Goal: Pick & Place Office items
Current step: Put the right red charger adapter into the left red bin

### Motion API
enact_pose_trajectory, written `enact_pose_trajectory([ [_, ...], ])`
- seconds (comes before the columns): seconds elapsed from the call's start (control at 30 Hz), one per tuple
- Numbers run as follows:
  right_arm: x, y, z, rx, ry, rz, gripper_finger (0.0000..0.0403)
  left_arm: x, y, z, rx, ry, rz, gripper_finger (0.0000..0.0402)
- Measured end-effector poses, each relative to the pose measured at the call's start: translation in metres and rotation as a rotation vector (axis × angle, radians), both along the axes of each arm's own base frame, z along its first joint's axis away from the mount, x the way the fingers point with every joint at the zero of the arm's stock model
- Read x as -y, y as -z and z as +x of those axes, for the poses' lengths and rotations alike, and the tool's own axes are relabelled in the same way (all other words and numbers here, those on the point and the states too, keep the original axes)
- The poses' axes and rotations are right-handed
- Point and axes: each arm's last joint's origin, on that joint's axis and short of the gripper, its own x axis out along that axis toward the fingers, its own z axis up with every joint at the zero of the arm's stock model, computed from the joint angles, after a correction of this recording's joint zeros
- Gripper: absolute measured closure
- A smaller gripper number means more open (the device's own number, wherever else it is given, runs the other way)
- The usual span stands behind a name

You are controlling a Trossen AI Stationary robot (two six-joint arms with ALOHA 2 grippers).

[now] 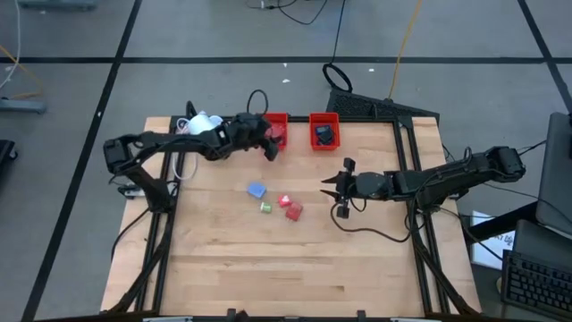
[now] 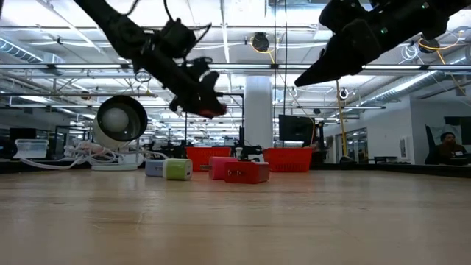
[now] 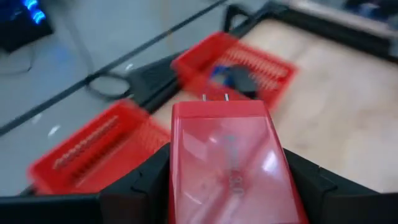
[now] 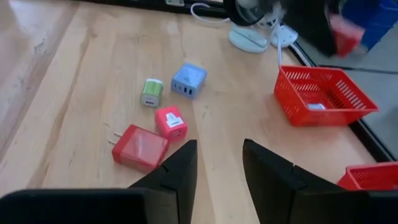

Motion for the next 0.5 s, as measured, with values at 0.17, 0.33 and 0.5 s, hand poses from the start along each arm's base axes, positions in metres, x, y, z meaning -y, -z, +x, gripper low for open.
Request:
enact_pose_trajectory([
  [0.17, 0.003, -0.001, 0.001, 0.009, 0.007, -0.008, 0.0288, -0.017, 0.027, 0.003, -0.031, -0.136, -0.048, 0.0192],
  [0.33, 0.003, -0.001, 0.001, 0.006, 0.009, -0.008, 0.0287, -0.029, 0.046, 0.002, -0.034, -0.295, -0.104, 0.0192],
  [0.5, 0.003, -0.001, 0.001, 0.007, 0.013, -0.002, 0.0287, -0.031, 0.054, 0.002, -0.027, -0.335, -0.153, 0.0192],
])
